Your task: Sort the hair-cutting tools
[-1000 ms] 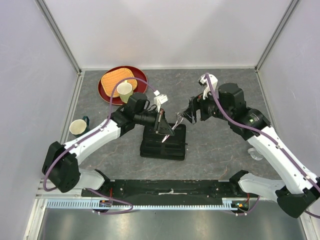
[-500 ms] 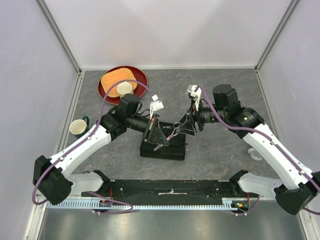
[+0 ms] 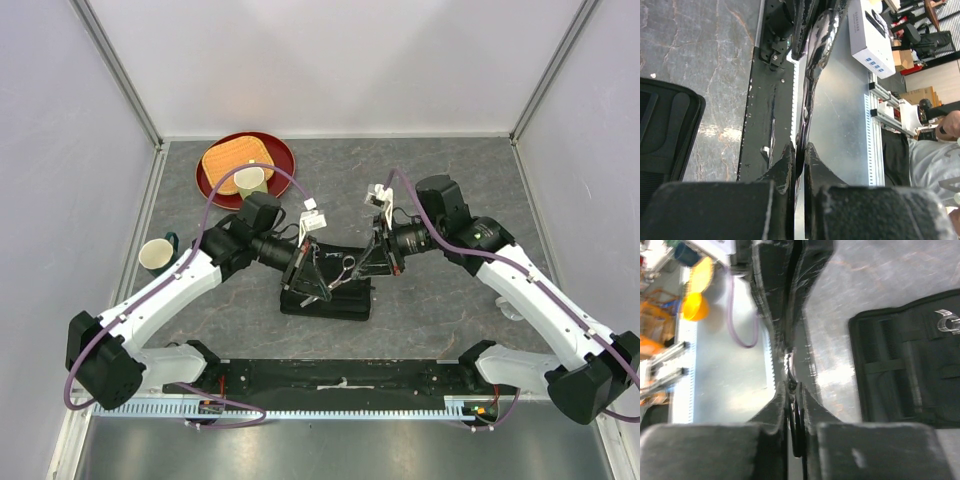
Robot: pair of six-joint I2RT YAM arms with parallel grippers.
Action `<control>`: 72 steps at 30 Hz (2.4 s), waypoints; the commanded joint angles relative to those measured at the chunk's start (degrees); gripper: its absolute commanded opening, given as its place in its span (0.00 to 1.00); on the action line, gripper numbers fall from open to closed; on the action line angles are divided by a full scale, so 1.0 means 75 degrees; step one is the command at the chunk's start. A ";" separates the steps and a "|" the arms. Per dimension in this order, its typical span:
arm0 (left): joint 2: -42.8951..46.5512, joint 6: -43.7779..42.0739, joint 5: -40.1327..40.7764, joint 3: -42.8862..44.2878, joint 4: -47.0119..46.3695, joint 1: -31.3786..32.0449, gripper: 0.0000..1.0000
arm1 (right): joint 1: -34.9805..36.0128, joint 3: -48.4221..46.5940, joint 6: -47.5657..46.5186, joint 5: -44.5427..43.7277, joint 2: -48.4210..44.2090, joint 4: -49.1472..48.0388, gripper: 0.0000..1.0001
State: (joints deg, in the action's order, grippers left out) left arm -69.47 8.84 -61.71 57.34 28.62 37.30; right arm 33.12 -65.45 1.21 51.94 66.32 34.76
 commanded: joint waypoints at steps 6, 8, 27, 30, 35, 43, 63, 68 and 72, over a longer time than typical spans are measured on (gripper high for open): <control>0.0298 -0.0090 0.1847 0.0417 0.0063 -0.0121 0.72 | 0.0013 0.0277 0.0903 -0.1181 -0.0089 -0.0686 0.00; 0.0298 0.0436 0.4251 0.0359 0.0063 -0.0215 0.84 | -0.0057 0.0580 0.1243 -0.1709 -0.0136 -0.1035 0.00; -0.0861 0.3860 0.7256 -0.1927 -0.1846 -0.1997 0.81 | -0.1496 0.3980 0.4784 -0.4443 -0.0312 -0.4541 0.00; -0.1224 0.3872 0.6940 -0.1950 -0.2197 -0.1997 0.79 | -0.1790 0.4215 0.4655 -0.3975 -0.0347 -0.4588 0.00; -0.1530 0.3989 0.6752 -0.2091 -0.2725 -0.1997 0.78 | -0.1850 0.4426 0.4561 -0.3703 -0.0312 -0.4869 0.00; -0.1904 0.4071 0.6495 -0.2126 -0.3277 -0.1997 0.78 | -0.1885 0.4625 0.4666 -0.3352 -0.0253 -0.5174 0.00; -0.2467 0.4212 0.6084 -0.2173 -0.3687 -0.1997 0.68 | -0.1897 0.4496 0.4291 -0.3188 0.0274 -0.4588 0.00; -0.2666 0.4247 0.5873 -0.2208 -0.3781 -0.1997 0.57 | -0.1897 0.4648 0.4619 -0.2965 0.0204 -0.4951 0.00; -0.2760 0.4294 0.5756 -0.2267 -0.4015 -0.1997 0.54 | -0.1897 0.4754 0.4783 -0.2883 0.0168 -0.5255 0.00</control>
State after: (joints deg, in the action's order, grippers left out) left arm -89.01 39.22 -15.64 40.95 2.57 21.98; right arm 18.85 -30.59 35.33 27.86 67.99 0.45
